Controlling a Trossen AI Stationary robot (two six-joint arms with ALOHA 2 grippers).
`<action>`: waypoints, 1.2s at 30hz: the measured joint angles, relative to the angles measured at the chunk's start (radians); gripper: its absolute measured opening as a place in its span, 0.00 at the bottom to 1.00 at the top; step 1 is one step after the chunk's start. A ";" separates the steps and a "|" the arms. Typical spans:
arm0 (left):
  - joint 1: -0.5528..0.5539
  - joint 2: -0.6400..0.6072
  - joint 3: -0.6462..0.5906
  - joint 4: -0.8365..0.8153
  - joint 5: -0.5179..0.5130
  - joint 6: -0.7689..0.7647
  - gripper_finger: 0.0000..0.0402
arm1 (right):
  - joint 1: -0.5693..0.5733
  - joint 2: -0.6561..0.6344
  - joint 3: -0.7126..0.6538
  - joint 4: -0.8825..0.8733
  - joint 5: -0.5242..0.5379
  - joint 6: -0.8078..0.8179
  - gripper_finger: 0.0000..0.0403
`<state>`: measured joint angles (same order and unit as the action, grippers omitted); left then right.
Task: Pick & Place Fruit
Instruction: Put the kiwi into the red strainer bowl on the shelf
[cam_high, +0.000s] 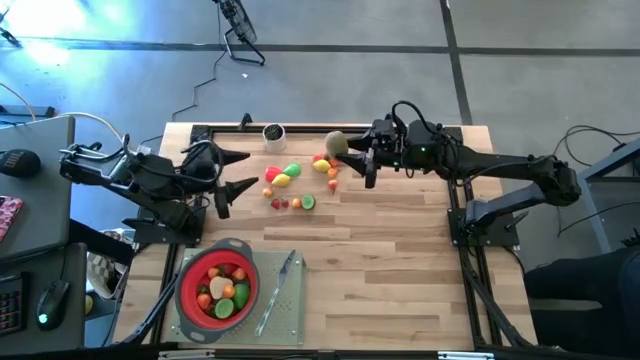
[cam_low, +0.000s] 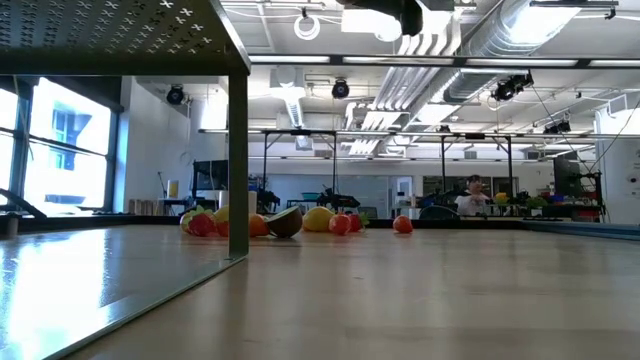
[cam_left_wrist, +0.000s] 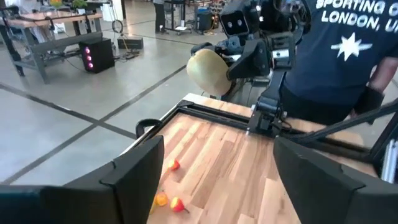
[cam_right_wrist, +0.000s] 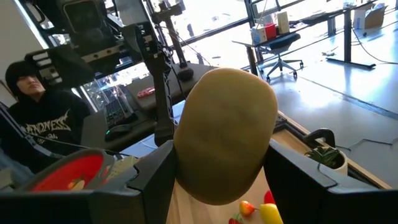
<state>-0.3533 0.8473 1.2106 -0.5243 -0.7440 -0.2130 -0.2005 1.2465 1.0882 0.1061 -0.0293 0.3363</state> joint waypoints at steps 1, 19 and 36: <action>0.000 0.004 0.000 0.001 0.000 0.011 0.75 | 0.000 0.000 0.000 0.001 0.000 0.000 0.53; 0.001 0.068 0.000 0.149 0.000 0.025 0.75 | 0.052 0.000 0.000 0.168 -0.053 -0.031 0.53; 0.001 0.124 0.000 0.280 0.080 0.036 0.75 | 0.175 0.053 0.000 0.374 -0.048 -0.080 0.53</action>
<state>-0.3525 0.9713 1.2102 -0.2446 -0.6636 -0.1774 -0.0255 1.2993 1.0882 0.4797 -0.0768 0.2558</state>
